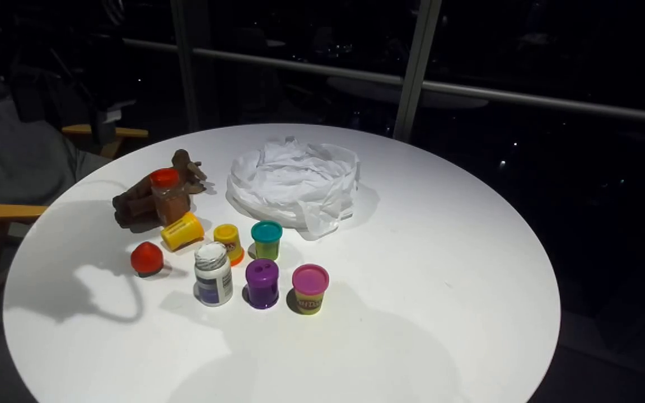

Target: Pick up the objects from the table and put them in the plastic bag.

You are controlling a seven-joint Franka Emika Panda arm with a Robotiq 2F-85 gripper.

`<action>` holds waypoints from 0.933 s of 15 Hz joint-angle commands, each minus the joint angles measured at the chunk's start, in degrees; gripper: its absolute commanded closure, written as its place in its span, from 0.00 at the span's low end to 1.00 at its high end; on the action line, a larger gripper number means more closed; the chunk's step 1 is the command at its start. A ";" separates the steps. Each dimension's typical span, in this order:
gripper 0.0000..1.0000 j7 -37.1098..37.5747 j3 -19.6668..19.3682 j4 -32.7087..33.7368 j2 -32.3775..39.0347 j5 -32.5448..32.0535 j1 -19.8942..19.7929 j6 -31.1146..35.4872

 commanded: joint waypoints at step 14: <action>0.00 16.76 -5.12 -2.60 18.66 -20.32 -6.40 23.34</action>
